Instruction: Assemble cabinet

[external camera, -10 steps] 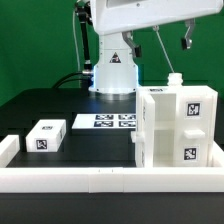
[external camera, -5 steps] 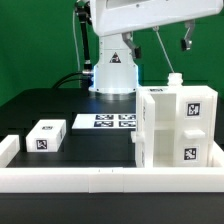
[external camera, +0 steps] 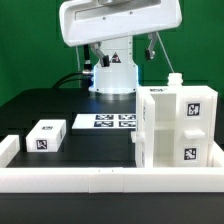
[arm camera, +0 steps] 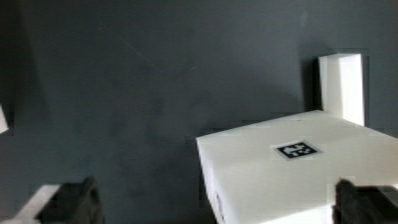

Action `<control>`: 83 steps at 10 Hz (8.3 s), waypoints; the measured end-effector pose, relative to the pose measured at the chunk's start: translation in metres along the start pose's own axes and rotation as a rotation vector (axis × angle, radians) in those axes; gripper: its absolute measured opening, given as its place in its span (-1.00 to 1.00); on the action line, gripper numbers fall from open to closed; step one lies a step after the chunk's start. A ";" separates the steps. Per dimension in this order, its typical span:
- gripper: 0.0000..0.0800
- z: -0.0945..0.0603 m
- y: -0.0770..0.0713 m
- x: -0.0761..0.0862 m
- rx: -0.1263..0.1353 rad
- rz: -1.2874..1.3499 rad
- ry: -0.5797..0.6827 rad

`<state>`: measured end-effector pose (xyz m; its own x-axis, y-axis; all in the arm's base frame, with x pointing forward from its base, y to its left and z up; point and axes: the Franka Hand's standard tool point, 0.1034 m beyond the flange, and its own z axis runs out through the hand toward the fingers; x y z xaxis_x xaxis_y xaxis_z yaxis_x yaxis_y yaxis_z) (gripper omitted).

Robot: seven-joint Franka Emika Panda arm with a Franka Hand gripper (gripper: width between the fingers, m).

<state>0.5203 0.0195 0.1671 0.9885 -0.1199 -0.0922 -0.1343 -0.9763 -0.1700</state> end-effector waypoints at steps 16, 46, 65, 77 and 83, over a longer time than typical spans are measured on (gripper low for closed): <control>0.62 0.045 0.116 -0.021 -0.075 -0.154 -0.015; 0.38 0.126 0.200 -0.029 -0.153 -0.222 -0.034; 0.39 -0.040 0.007 0.044 -0.135 -0.145 -0.055; 0.39 -0.005 -0.075 0.049 -0.163 -0.135 0.003; 0.39 0.005 -0.086 0.047 -0.161 -0.138 0.005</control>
Offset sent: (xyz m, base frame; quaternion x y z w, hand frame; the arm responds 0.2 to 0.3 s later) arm -0.0457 -0.0705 -0.0451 -0.0128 0.0084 -0.0465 0.9988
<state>0.5785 0.0987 0.1726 0.9971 0.0165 -0.0743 0.0149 -0.9996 -0.0222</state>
